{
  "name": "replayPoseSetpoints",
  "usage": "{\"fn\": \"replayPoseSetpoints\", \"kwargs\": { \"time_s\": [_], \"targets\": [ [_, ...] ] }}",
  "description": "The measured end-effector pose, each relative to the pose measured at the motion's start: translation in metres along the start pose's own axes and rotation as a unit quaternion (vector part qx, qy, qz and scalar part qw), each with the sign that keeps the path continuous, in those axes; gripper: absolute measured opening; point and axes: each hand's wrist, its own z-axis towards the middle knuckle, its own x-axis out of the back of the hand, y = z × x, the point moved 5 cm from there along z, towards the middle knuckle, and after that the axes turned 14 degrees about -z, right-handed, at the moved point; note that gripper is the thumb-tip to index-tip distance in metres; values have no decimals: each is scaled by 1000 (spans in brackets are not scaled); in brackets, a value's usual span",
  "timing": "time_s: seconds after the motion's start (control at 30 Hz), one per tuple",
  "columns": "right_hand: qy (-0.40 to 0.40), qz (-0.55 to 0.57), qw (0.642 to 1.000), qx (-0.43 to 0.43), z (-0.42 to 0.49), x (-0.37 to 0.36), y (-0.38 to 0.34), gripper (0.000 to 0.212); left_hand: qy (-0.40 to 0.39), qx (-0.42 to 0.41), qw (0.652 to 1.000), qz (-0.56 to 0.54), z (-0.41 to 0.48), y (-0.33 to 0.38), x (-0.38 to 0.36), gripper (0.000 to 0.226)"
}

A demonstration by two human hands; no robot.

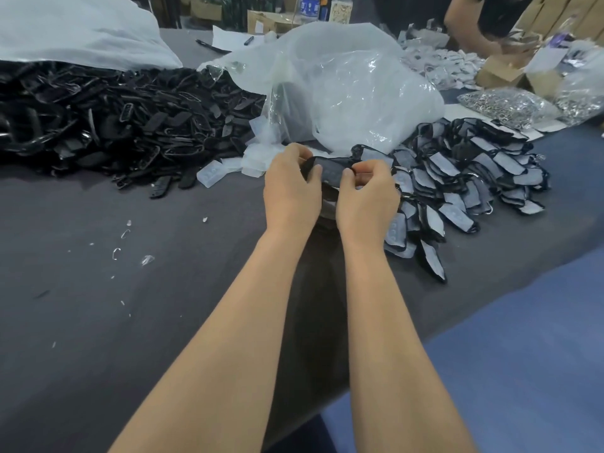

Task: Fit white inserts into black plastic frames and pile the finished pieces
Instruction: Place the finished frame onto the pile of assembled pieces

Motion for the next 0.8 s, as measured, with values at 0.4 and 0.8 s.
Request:
{"fn": "replayPoseSetpoints", "kwargs": {
  "time_s": [0.4,0.8],
  "targets": [
    [38,-129,991,-12,-6,8,-14,24,26,4,998,61,4,5,11,24],
    [-314,35,927,201,-119,-127,-176,19,283,78,951,-102,21,-26,219,14]
  ]
}}
